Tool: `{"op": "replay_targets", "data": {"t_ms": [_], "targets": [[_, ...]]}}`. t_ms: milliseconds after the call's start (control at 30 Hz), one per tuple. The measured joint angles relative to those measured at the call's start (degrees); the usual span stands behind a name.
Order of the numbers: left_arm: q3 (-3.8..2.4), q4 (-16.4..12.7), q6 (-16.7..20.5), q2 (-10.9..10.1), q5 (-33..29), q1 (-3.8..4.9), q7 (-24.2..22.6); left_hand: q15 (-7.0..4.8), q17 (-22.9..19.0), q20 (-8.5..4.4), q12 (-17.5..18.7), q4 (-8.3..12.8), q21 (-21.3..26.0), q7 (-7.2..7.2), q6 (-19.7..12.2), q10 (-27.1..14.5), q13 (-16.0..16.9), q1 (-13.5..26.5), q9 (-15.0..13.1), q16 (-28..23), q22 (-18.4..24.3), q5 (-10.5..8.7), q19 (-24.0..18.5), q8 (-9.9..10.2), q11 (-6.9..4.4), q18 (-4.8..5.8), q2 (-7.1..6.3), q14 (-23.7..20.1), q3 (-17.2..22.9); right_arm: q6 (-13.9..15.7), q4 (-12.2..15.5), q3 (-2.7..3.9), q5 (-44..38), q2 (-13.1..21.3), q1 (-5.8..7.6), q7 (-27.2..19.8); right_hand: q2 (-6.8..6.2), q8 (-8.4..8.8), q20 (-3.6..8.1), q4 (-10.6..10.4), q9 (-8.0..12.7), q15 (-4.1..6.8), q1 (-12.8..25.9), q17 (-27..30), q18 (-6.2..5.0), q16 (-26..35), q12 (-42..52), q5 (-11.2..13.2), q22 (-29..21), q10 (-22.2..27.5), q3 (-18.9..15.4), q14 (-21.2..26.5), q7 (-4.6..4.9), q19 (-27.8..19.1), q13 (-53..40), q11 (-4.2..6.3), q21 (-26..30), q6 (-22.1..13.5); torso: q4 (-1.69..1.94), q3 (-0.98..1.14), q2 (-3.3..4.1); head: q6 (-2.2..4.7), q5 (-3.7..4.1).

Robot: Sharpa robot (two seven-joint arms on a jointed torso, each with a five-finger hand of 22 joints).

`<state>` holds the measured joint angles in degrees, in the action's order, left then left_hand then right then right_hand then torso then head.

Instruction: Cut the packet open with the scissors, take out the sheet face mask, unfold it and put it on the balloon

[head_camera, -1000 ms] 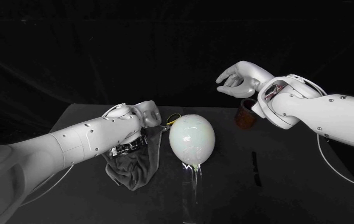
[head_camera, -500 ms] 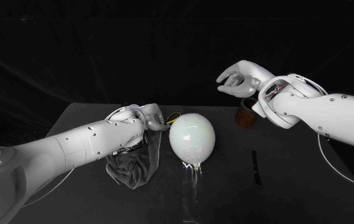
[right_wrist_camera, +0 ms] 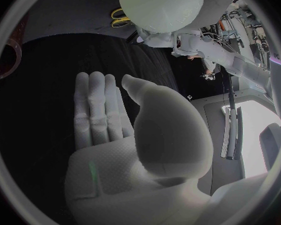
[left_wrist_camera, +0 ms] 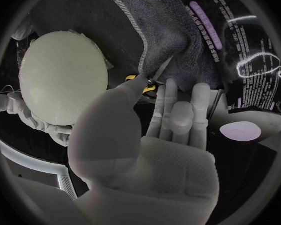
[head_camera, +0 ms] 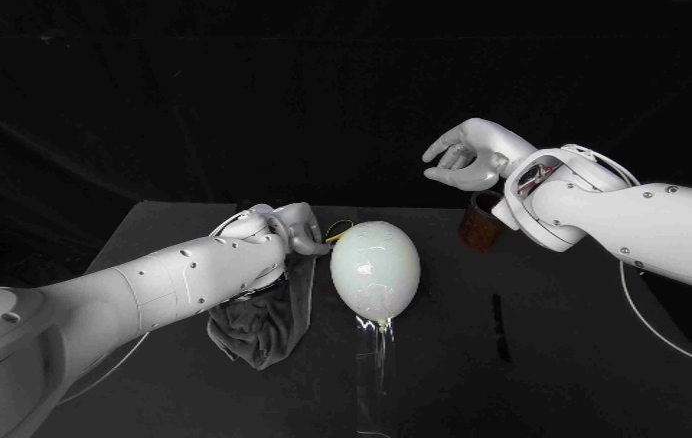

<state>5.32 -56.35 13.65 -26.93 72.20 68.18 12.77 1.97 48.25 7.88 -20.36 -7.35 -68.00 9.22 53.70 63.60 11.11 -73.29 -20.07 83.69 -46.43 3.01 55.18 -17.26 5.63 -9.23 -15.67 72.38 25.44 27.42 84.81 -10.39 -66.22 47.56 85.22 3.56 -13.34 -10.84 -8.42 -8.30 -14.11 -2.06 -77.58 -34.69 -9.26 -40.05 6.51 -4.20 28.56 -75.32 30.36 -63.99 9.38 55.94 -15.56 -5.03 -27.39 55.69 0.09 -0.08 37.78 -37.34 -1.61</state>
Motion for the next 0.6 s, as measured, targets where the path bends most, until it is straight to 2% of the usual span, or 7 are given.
{"op": "replay_targets", "data": {"t_ms": [233, 267, 300, 600], "targets": [[0.02, 1.6, 1.3, 1.3, 1.6, -0.31, 0.3, 0.00, 0.0, 0.00, -0.3, -0.2, 0.0, 0.00, 0.0, -0.4, 0.0, -1.1, 0.0, 0.0, 0.1, 0.00, 0.0, 0.0, -0.13, 0.01, 0.28, 0.0, -0.2, 0.0, 0.0, 0.00, 0.0, 0.0, -0.01, 0.0, 0.00, 0.00, 0.00, 0.0, 0.0, -0.05, 0.0, 0.0, 0.02, 0.0, 0.0, 0.0, 0.1, 0.0, 0.0, 0.4, 0.15, 0.0, -0.1, 0.00, 0.0, -0.2, -0.03, -0.01, -0.01, -0.15, 0.01], [0.08, 1.7, 1.4, 1.4, 1.8, -0.33, 0.3, 0.00, 0.0, 0.00, -0.3, -0.2, 0.0, 0.00, 0.0, -0.5, 1.5, -1.6, 0.0, 0.0, 0.1, 0.00, 0.0, 0.0, -0.19, 0.01, 0.37, 0.0, -0.2, 0.0, 0.0, 0.00, 0.0, 0.0, -0.01, 0.0, 0.00, 0.00, 0.00, 0.0, 0.0, -0.05, 0.0, 0.0, 0.03, 0.0, 0.0, 0.0, 0.1, 0.0, 0.0, 0.4, 0.15, 0.0, -0.1, 0.00, 0.0, -0.2, -0.03, 0.00, -0.01, -0.18, 0.01], [0.18, 1.7, 1.5, 1.5, 2.1, -0.33, 0.4, 0.00, 0.1, 0.00, -0.3, -0.2, 0.0, -0.12, -0.1, -0.6, 3.0, -2.1, -0.1, 0.0, 0.1, -0.01, 0.0, 0.0, -0.18, 0.01, 0.44, 0.0, -0.2, -0.1, 0.0, 0.00, 0.0, -0.1, -0.01, 0.0, 0.00, 0.00, 0.00, 0.0, 0.0, -0.05, 0.0, 0.0, 0.03, 0.0, 0.0, 0.0, 0.1, 0.0, 0.0, 0.4, 0.15, 0.0, -0.1, 0.00, 0.0, -0.2, -0.02, 0.02, -0.01, -0.20, 0.01], [1.20, 1.8, 2.2, 2.1, 5.6, -0.25, 0.9, -0.42, 2.0, -0.31, -3.7, -0.2, 0.0, -0.56, -0.6, -1.3, 3.0, -4.0, -0.6, 0.4, -0.8, -0.01, 0.3, -0.4, -0.47, 0.03, 0.04, 0.4, -1.3, -0.2, 0.0, 0.00, 0.0, -0.1, -0.02, 0.0, 0.00, 0.00, -0.20, 0.0, 0.0, -0.06, 0.0, 0.0, 0.06, 0.0, 0.0, 0.0, 0.1, 0.0, 0.0, 0.4, 0.07, -0.2, -0.1, 0.00, 0.0, -0.3, 0.01, 0.07, -0.05, -0.34, -0.03]]}}
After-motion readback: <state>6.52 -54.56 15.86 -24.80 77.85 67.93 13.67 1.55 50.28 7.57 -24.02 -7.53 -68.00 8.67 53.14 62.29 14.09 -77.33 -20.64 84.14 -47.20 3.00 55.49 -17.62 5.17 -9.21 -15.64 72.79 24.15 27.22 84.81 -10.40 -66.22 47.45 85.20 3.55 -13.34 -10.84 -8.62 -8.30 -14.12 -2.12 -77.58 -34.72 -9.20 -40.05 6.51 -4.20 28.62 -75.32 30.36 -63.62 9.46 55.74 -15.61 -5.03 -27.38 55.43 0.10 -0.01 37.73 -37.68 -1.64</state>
